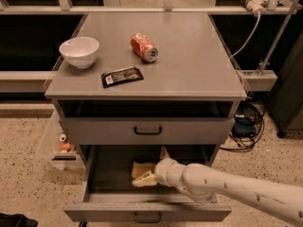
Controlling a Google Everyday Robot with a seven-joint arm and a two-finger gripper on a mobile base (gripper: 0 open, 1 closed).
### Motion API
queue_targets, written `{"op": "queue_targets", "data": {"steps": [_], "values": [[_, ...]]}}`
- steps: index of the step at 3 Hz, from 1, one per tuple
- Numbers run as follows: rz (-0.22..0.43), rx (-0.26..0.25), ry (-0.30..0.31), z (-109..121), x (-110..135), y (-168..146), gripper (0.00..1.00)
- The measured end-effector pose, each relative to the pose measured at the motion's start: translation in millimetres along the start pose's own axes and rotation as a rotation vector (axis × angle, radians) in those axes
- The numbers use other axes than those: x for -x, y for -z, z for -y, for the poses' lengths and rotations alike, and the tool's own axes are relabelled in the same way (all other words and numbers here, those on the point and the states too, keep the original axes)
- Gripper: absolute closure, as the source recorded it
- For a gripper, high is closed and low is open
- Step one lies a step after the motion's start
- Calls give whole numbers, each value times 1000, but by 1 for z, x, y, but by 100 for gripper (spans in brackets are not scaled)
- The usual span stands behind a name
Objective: Pick sponge from middle drawer and place on counter
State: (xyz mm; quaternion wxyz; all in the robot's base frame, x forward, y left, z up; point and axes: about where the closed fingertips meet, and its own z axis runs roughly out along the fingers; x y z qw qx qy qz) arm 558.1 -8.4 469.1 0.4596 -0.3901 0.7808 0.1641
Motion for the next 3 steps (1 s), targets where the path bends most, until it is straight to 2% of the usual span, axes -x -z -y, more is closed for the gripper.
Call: {"op": "queue_targets", "data": {"steps": [1,2,3], "values": [[2,28,7,-4,-9,-38,0],[-3,63,-6,-11,-15,-65,0],[-35,97,-12,-18,-26,-81,0]]}}
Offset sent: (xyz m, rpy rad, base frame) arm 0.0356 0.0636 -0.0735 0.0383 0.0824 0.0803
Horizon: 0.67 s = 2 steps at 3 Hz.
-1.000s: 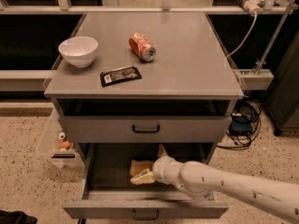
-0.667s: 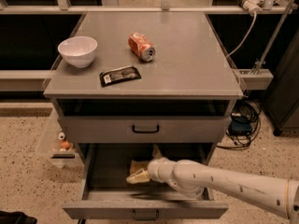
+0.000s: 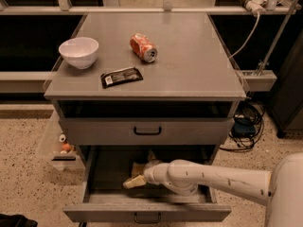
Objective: Pick sponge from middle drawer and place on counter
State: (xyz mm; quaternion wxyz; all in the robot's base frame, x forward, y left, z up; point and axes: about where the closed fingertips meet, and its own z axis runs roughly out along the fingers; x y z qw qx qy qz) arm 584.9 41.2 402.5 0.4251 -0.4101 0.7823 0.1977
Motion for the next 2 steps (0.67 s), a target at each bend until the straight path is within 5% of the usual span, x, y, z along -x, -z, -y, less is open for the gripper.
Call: {"op": "queue_targets", "data": {"steps": [2], "values": [[-113,20,-28,2,-40,-9,0]]}}
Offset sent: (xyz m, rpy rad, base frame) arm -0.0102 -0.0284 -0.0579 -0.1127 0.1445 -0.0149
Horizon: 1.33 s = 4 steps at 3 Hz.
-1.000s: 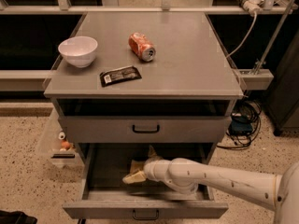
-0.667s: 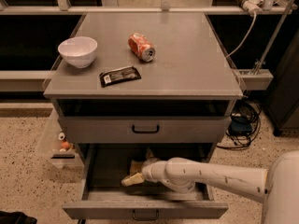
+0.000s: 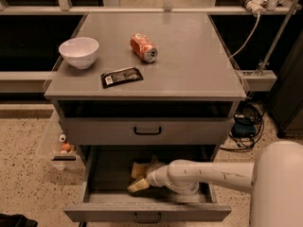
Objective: Pick sponge from middle drawer and place on counter
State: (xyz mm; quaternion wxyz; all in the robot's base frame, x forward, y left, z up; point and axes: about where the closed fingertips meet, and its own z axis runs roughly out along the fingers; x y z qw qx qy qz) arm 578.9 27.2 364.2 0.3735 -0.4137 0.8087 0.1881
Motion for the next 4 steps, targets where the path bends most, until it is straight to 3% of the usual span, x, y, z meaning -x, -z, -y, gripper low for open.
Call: {"op": "queue_targets", "data": {"steps": [1,4], "values": [[-40,27,-9,-1,-14,-3,17],[-44,29,-9,-1,-16,-3,87]]}}
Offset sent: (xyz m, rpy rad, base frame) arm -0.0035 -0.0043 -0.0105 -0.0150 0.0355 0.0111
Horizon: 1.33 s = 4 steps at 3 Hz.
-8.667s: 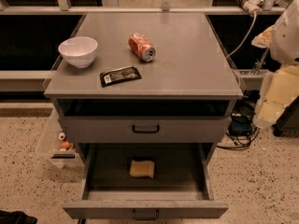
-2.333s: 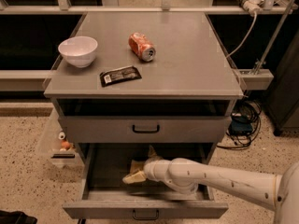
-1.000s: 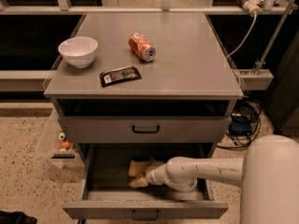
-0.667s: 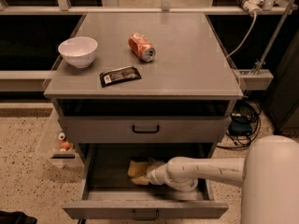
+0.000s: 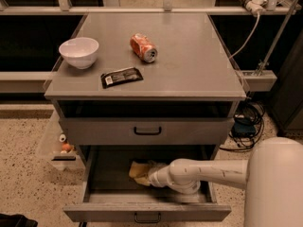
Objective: Pick sponge from middle drawer and place on counter
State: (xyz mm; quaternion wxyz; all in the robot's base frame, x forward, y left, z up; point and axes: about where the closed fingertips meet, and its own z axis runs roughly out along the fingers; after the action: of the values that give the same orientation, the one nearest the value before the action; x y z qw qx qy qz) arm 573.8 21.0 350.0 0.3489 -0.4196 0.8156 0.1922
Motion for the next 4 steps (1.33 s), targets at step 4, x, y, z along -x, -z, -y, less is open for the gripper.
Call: {"op": "queue_targets", "data": {"steps": [4], "values": [[107,-16,-137,-17,23,190,100]]}}
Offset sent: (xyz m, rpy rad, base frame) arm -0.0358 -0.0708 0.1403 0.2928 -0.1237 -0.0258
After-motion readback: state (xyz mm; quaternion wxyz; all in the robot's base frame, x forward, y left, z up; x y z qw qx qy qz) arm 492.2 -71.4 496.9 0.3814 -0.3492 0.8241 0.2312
